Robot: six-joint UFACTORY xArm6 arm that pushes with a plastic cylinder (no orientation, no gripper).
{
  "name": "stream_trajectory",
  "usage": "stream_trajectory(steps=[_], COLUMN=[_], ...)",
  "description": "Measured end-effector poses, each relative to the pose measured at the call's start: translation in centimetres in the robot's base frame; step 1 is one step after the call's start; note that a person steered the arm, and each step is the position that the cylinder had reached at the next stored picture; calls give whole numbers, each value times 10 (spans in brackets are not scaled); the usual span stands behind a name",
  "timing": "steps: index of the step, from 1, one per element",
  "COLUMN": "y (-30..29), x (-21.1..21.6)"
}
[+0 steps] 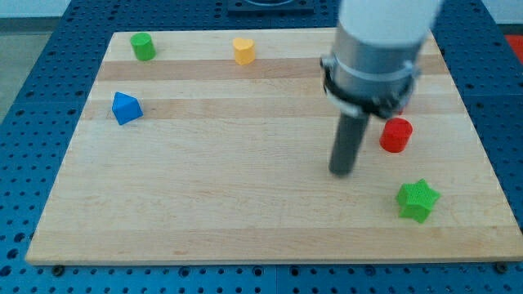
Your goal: Move the cube to the bottom center of the board
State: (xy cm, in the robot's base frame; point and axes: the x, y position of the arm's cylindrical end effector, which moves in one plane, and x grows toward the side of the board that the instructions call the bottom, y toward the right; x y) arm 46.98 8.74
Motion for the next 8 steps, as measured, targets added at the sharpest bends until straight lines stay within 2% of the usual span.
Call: stream_trajectory(steps=[1,2,3,4,6,7,8], y=[26,-5,60,106,-30,-23,38], x=[-107,-172,-185,-182,-105,-136,-154])
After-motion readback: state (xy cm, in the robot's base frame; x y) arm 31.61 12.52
